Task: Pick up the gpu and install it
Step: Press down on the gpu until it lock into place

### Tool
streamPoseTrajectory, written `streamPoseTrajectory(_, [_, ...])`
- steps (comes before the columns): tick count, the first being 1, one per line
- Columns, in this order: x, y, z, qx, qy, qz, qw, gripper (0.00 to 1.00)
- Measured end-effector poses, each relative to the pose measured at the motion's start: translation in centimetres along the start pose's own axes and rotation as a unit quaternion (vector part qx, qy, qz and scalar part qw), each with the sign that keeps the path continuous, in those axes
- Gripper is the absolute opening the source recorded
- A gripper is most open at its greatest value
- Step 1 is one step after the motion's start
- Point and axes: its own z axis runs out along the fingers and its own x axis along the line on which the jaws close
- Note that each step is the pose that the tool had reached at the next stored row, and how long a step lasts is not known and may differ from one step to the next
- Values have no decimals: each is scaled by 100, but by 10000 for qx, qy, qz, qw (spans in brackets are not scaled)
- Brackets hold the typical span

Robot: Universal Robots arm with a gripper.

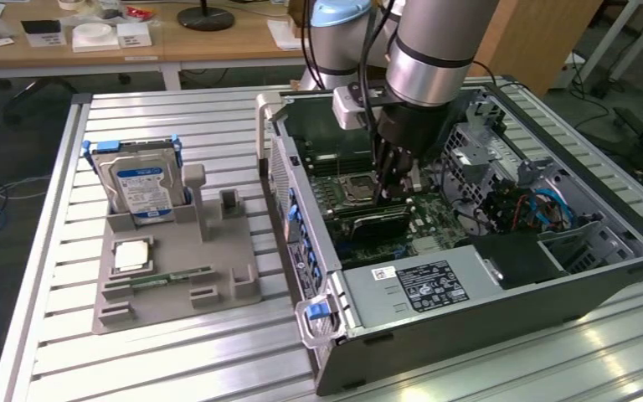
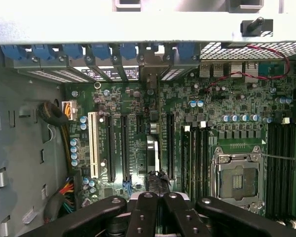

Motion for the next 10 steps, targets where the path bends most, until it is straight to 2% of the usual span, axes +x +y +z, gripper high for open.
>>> streamPoseTrajectory(10, [2, 0, 49, 0, 1, 0, 10000, 11])
